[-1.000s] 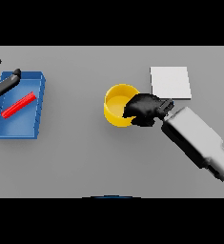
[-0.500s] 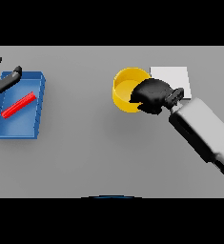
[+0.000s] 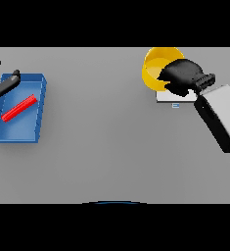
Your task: Pick up the red beaker and tilt it to pour out 1 green nut into yellow bowl. Pick up the yellow bowl and place it on the metallic measuring scale.
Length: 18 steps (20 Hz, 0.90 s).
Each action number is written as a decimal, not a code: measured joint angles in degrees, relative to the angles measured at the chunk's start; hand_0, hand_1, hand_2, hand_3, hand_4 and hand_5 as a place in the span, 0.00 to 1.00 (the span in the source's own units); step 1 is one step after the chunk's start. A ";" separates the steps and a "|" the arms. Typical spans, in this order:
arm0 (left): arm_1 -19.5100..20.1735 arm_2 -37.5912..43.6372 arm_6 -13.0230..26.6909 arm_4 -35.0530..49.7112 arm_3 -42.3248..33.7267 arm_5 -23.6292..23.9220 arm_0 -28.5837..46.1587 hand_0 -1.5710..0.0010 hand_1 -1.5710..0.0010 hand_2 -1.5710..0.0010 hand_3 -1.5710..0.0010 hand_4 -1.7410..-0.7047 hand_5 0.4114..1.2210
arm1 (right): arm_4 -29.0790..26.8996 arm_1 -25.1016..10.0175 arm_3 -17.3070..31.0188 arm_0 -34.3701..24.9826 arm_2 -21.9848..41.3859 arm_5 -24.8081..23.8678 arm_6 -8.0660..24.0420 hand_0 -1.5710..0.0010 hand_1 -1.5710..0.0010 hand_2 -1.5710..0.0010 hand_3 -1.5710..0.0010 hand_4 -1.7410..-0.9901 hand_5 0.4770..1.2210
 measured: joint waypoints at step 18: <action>-0.05 -0.49 2.91 -0.34 -2.25 0.24 1.03 1.00 1.00 1.00 1.00 0.87 0.47 | 0.64 3.14 24.74 -3.39 -2.56 -10.09 -3.95 0.00 0.00 0.12 0.10 0.00 1.00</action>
